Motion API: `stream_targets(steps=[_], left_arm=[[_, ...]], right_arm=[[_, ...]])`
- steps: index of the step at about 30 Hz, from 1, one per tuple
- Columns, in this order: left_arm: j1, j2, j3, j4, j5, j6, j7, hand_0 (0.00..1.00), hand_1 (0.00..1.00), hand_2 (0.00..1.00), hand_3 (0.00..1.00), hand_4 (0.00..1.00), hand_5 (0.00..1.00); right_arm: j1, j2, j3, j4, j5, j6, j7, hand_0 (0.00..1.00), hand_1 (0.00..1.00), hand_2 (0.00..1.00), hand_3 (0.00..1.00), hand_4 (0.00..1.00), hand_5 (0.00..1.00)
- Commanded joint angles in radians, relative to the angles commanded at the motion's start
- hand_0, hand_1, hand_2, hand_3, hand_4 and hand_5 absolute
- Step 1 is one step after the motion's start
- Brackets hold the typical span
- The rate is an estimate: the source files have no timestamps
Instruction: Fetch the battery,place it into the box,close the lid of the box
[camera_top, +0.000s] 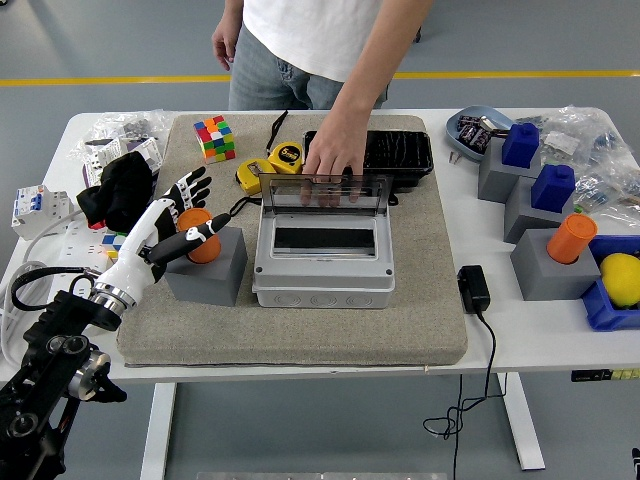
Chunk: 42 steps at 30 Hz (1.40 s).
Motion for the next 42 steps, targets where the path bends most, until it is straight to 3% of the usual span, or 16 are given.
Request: stream_targets(steps=[1,6,7,24,25,36,37,42], left_arm=[[0.0,0.0,0.003,0.0,0.001,0.005,-0.001,0.923,0.998,0.998,0.998,0.998,0.242],[-0.002,-0.001,0.008,-0.003,0.017,0.024,0.0,0.923,0.998,0.998,0.998,0.998,0.242],[-0.002,-0.001,0.009,-0.003,0.017,0.025,0.0,0.893,0.973,0.987,0.998,0.998,0.114],[-0.01,-0.011,0.054,0.016,0.016,0.057,-0.006,0.874,0.96,0.96,0.997,0.998,0.088],[-0.012,-0.012,0.055,0.018,0.016,0.06,-0.008,0.859,0.936,0.902,0.936,0.998,0.086],[-0.014,-0.016,0.059,0.032,0.012,0.089,-0.018,0.846,0.92,0.879,0.885,0.998,0.09],[-0.014,-0.015,0.06,0.033,0.011,0.091,-0.018,0.788,0.868,0.801,0.768,0.998,0.094],[-0.012,-0.014,0.062,0.037,0.007,0.106,-0.022,0.788,0.868,0.801,0.768,0.998,0.094]], right_arm=[[0.0,0.0,-0.002,0.0,0.001,0.002,-0.001,0.794,0.735,0.731,0.781,0.998,0.998],[0.002,0.001,-0.005,0.001,0.004,0.004,-0.003,0.794,0.735,0.731,0.781,0.998,0.998],[0.003,0.001,-0.005,0.001,0.004,0.004,-0.003,0.794,0.732,0.731,0.781,0.998,0.998],[0.003,0.001,-0.003,0.0,0.003,0.003,-0.003,0.795,0.733,0.73,0.781,0.998,0.998],[0.004,0.0,-0.004,0.0,0.003,0.003,-0.003,0.795,0.733,0.73,0.781,0.998,0.998],[0.001,0.0,-0.008,-0.001,0.005,0.003,-0.003,0.794,0.733,0.73,0.781,0.998,0.998],[0.001,0.0,-0.008,-0.001,0.005,0.003,-0.003,0.794,0.733,0.73,0.781,0.998,0.998],[0.001,-0.001,-0.01,-0.001,0.006,0.003,-0.003,0.794,0.733,0.73,0.781,0.998,0.998]])
